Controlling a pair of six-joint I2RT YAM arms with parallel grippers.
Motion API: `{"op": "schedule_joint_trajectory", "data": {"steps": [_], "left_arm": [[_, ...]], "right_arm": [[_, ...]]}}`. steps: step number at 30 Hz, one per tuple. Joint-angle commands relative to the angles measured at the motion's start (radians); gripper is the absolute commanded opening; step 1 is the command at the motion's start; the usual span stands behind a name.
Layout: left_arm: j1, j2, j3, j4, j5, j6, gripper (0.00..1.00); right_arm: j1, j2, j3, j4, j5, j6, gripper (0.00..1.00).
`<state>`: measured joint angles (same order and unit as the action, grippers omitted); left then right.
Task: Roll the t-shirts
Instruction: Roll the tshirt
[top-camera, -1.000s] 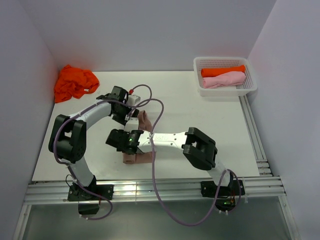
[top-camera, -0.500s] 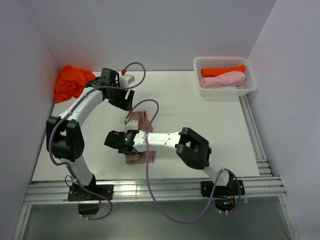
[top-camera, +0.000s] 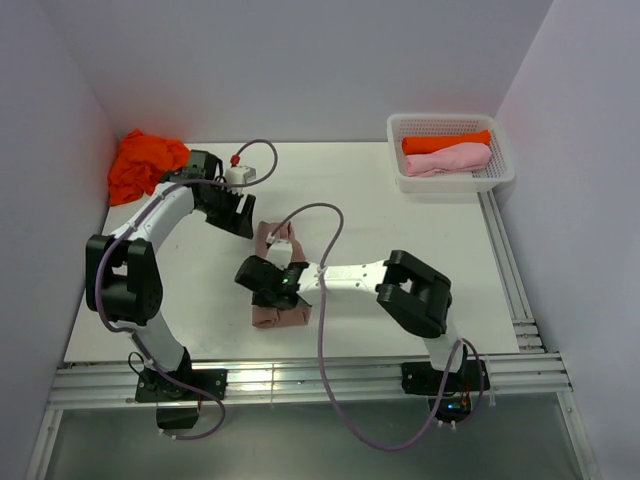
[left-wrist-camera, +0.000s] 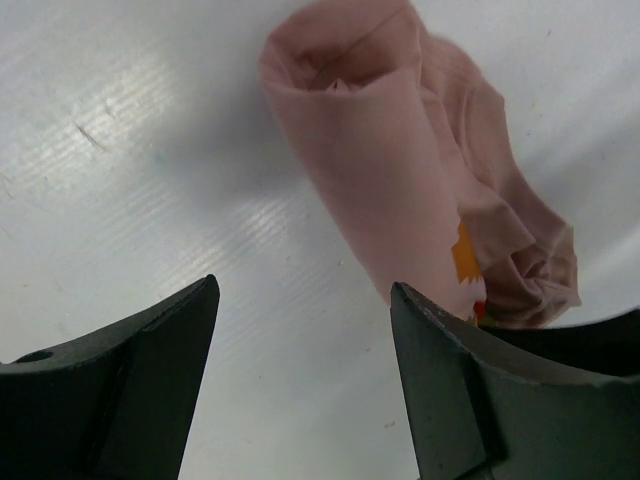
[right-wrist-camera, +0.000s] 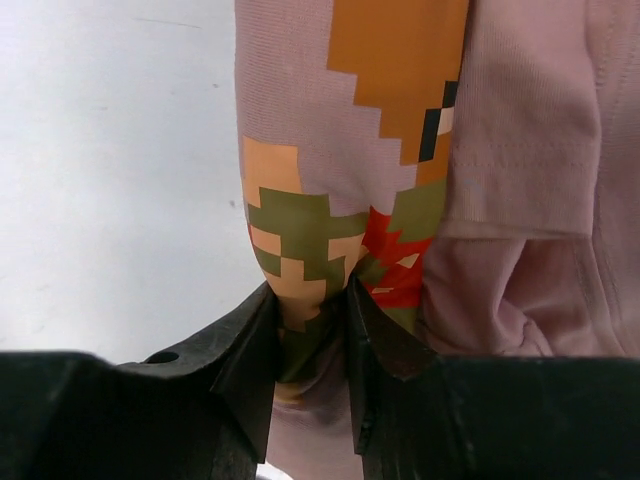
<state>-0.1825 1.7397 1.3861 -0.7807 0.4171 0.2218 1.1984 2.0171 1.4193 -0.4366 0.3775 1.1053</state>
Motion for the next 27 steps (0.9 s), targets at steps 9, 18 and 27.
{"op": "schedule_joint_trajectory", "data": {"steps": [9,18,27], "left_arm": [[0.040,-0.085,-0.145,0.027,0.072,0.065,0.76],[0.035,-0.077,-0.183,0.058,0.126,0.047,0.77],[-0.035,-0.036,-0.208,0.144,0.036,-0.009,0.77]], "right_arm": [[-0.121,-0.110,-0.382,0.676,-0.330,0.068,0.31],[-0.145,-0.115,-0.488,0.806,-0.351,0.172,0.32],[-0.145,-0.144,-0.557,0.834,-0.319,0.240,0.37]]}}
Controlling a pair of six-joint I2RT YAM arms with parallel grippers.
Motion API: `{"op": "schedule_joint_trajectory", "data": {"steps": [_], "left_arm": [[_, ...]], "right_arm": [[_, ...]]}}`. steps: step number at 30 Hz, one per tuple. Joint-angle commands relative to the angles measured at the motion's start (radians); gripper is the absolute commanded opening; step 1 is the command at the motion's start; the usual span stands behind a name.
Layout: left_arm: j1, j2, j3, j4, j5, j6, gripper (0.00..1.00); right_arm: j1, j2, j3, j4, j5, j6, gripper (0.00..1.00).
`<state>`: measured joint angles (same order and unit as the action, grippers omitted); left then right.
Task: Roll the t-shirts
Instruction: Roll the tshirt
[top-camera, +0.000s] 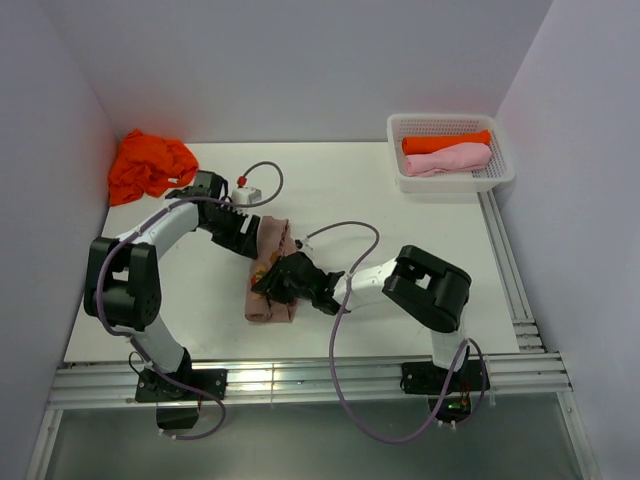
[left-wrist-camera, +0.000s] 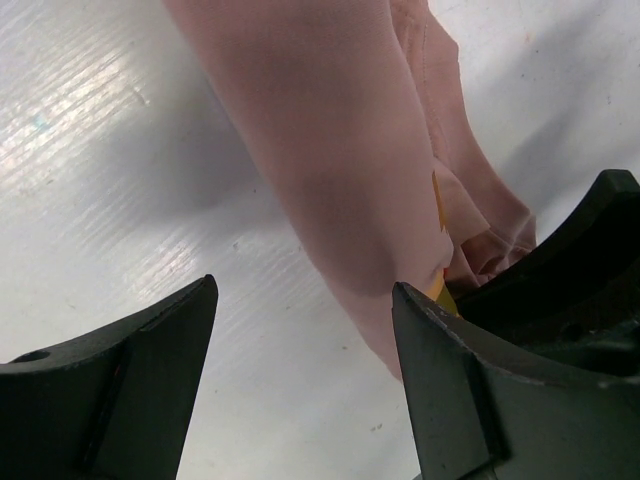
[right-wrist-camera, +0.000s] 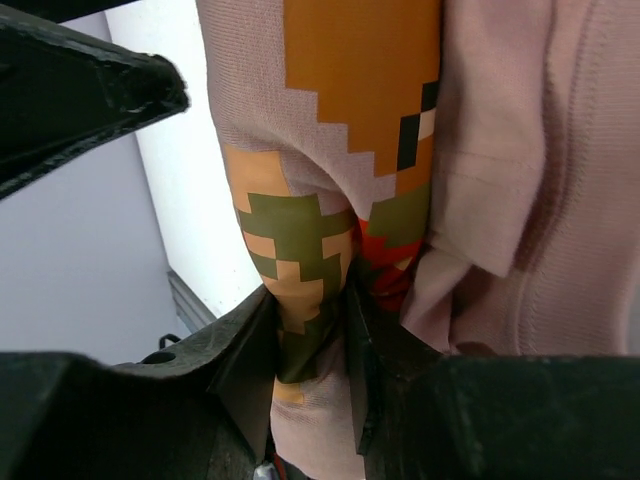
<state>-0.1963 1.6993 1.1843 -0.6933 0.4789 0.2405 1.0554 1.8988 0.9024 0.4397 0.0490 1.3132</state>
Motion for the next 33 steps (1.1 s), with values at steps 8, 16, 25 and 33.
{"op": "schedule_joint_trajectory", "data": {"steps": [8,16,25,33], "left_arm": [[-0.098,0.040,-0.009,0.103,-0.143,-0.061,0.76],[-0.149,0.068,-0.003,0.117,-0.224,-0.078,0.76],[-0.184,0.099,0.009,0.117,-0.263,-0.086,0.76],[-0.195,0.112,0.034,0.106,-0.278,-0.086,0.76]], "right_arm": [[0.014,-0.058,-0.005,-0.197,0.083,0.018,0.47],[0.064,-0.101,0.151,-0.519,0.274,-0.026,0.53],[0.155,-0.055,0.472,-0.921,0.488,-0.075,0.55],[0.161,0.048,0.576,-0.943,0.474,-0.131,0.56]]}}
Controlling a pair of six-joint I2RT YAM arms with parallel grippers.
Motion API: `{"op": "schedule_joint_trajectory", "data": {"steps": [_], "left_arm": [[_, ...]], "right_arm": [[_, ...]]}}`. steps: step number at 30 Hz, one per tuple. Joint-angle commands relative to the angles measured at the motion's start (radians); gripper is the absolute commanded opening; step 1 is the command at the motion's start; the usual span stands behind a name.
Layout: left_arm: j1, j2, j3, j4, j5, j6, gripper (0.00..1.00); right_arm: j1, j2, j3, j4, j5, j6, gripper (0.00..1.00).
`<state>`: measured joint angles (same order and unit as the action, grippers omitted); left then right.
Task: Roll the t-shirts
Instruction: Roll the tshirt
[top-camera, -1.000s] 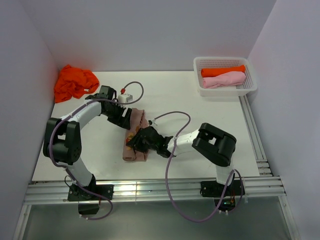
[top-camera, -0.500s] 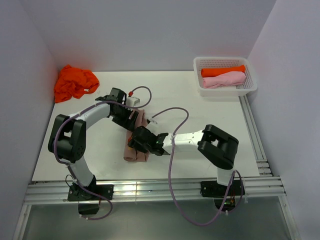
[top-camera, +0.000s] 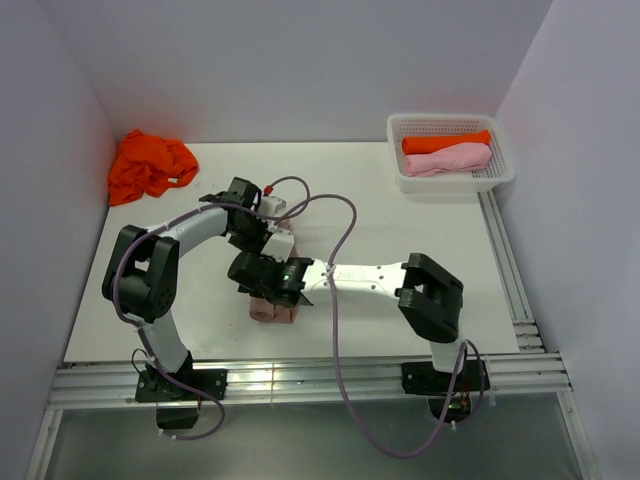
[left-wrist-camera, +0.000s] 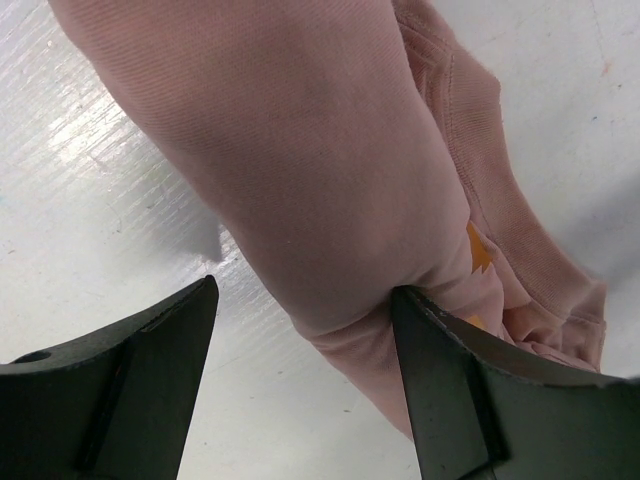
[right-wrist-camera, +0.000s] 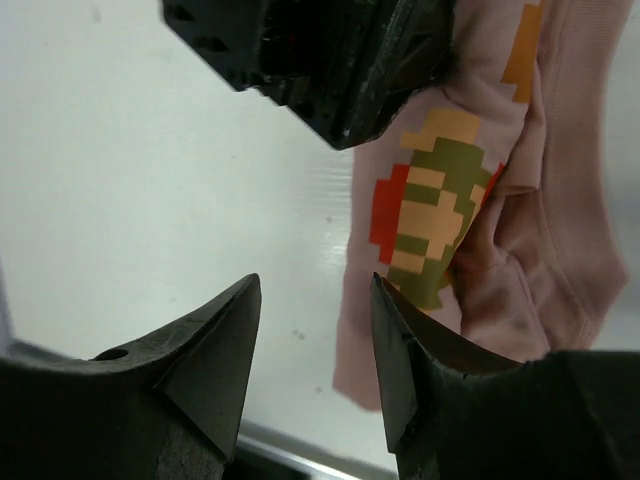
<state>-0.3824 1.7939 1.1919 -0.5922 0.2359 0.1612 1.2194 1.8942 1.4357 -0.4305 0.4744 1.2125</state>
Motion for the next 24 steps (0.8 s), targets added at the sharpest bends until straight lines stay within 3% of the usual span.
{"op": "schedule_joint_trajectory", "data": {"steps": [1,10,24], "left_arm": [[-0.010,0.018,0.029,0.000,-0.035,-0.005,0.76],[-0.010,0.015,0.074,-0.032,-0.024,0.006,0.78],[0.026,0.005,0.261,-0.156,0.065,0.024,0.80]], "right_arm": [[-0.004,0.075,0.058,-0.088,0.046,-0.031,0.56],[-0.006,0.146,0.071,-0.200,0.033,0.021,0.57],[-0.006,0.195,0.066,-0.277,-0.005,0.047,0.58]]}}
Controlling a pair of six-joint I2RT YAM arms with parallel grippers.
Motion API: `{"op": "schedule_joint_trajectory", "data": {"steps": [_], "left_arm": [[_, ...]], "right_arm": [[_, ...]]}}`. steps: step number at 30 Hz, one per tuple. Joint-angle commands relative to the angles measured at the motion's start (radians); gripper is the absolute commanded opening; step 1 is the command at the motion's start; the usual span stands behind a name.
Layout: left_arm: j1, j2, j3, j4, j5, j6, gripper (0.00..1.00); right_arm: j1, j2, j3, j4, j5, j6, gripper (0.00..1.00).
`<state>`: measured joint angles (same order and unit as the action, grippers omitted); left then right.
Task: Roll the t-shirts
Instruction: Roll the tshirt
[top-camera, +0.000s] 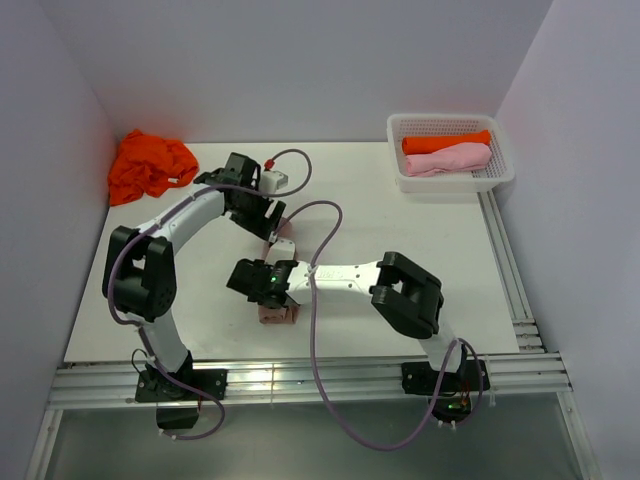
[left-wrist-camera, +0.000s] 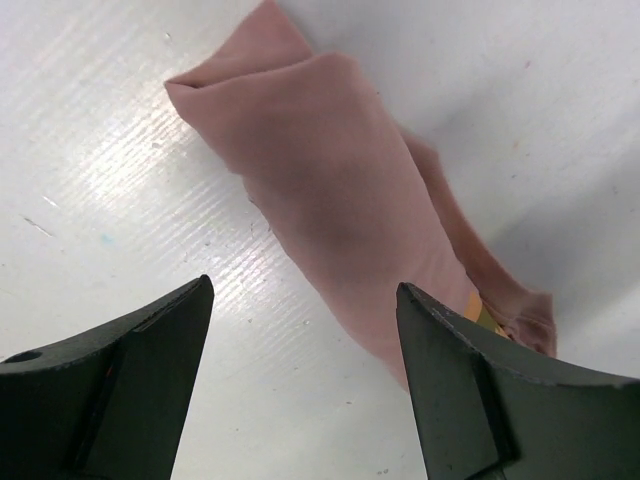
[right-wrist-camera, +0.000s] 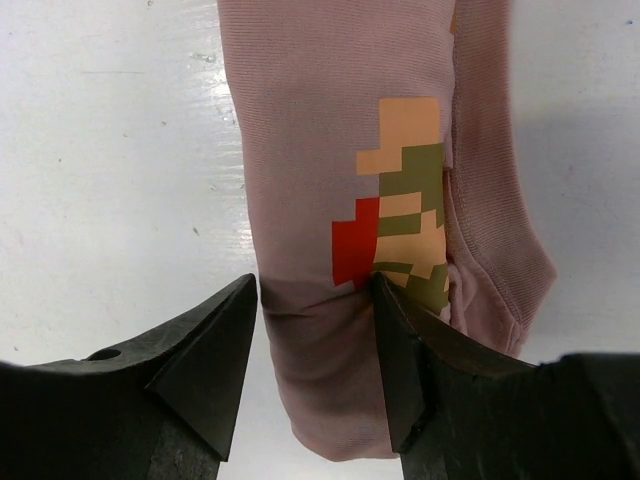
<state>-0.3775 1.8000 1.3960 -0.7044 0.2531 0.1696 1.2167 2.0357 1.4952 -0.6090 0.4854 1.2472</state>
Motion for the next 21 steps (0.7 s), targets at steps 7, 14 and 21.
{"op": "schedule_joint_trajectory", "data": {"steps": [7,14,21], "left_arm": [[0.086,-0.034,0.052,-0.075,0.124,0.039,0.80],[0.141,-0.085,-0.055,-0.060,0.172,0.071,0.80],[0.169,-0.108,-0.106,-0.053,0.199,0.088,0.80]], "right_arm": [[-0.019,0.054,-0.042,-0.043,-0.064,-0.011,0.53],[-0.062,-0.051,-0.208,0.218,-0.169,-0.069,0.40],[-0.111,-0.181,-0.430,0.521,-0.295,-0.077,0.28]]}}
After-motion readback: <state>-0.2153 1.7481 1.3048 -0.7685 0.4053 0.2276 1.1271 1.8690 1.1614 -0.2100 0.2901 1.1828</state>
